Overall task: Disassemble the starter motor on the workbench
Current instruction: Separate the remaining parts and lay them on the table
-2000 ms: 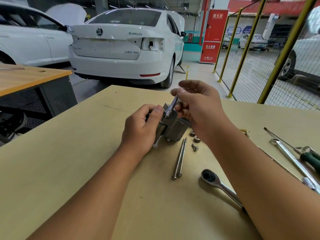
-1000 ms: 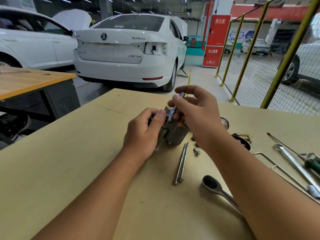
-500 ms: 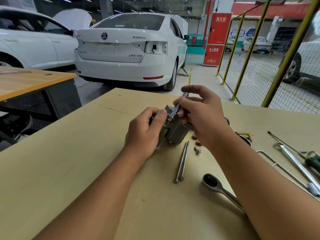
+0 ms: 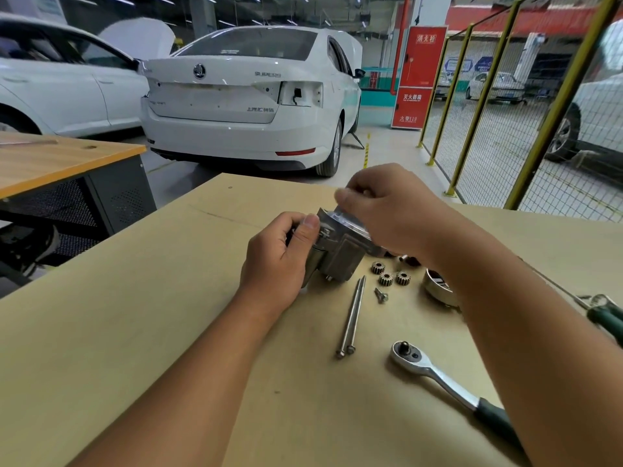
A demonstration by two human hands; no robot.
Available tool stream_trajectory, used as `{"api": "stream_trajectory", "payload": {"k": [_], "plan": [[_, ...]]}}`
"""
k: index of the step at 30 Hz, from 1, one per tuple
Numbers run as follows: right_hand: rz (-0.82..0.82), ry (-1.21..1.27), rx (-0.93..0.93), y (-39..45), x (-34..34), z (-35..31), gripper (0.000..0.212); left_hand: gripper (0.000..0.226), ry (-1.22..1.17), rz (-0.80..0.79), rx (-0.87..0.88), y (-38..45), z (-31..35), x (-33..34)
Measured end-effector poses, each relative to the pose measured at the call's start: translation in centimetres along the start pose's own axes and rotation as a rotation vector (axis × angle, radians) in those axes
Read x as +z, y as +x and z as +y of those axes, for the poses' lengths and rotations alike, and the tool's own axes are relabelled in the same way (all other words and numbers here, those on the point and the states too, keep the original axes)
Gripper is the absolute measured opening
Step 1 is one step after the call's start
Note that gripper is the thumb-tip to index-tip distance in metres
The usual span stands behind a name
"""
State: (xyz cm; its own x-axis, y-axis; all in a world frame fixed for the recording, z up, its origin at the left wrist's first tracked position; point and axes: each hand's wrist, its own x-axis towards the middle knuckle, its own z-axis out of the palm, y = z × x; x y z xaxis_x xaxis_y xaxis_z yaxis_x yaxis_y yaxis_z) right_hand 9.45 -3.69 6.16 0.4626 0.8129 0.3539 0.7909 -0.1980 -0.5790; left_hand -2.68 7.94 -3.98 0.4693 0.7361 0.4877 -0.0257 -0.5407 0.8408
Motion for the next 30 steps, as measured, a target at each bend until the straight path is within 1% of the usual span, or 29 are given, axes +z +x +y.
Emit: {"api": "stream_trajectory", "payload": {"k": [2,4,7,10,16,19,22,23,24,25,26,27,30], "plan": [[-0.015,-0.183,-0.022,-0.3,0.9,-0.5,0.037,0.041,0.001,0.0,-0.006,0.0,0.1,0.0],[-0.04,-0.271,-0.037,-0.4,1.6,-0.6,0.04,0.041,0.004,-0.003,-0.012,-0.1,0.2,0.0],[-0.089,-0.261,-0.049,-0.3,1.8,-0.2,0.04,0.04,0.014,-0.006,-0.022,-0.2,0.3,-0.1],[-0.095,-0.231,-0.072,-0.3,1.8,0.1,0.04,0.04,0.008,-0.009,-0.016,-0.2,0.5,-0.1],[-0.083,-0.16,-0.149,0.0,2.1,1.2,0.019,0.045,0.034,-0.011,-0.012,-0.1,0.4,0.0],[-0.105,-0.187,-0.181,0.0,1.6,1.4,0.006,0.044,0.038,0.005,0.008,0.0,0.3,0.0],[-0.036,-0.092,-0.167,0.1,1.3,1.7,0.009,0.042,0.052,0.008,0.006,0.1,0.2,0.1],[-0.024,-0.074,-0.164,0.1,1.5,1.6,0.019,0.042,0.056,0.005,0.003,0.0,0.2,0.0],[-0.027,-0.103,-0.168,0.0,1.7,1.5,0.031,0.042,0.062,0.0,-0.001,0.0,0.2,0.0],[-0.035,-0.16,-0.172,-0.1,2.1,1.4,0.039,0.042,0.069,-0.004,-0.004,0.0,0.2,0.0],[-0.038,-0.201,-0.171,-0.2,2.2,1.3,0.041,0.042,0.076,-0.005,-0.003,-0.1,0.1,0.0],[-0.037,-0.211,-0.164,-0.3,2.3,1.3,0.037,0.043,0.082,-0.001,0.005,-0.2,0.2,0.0],[-0.072,-0.19,-0.136,-0.1,1.7,1.6,0.017,0.046,0.107,0.018,0.015,0.0,0.4,0.1]]}}
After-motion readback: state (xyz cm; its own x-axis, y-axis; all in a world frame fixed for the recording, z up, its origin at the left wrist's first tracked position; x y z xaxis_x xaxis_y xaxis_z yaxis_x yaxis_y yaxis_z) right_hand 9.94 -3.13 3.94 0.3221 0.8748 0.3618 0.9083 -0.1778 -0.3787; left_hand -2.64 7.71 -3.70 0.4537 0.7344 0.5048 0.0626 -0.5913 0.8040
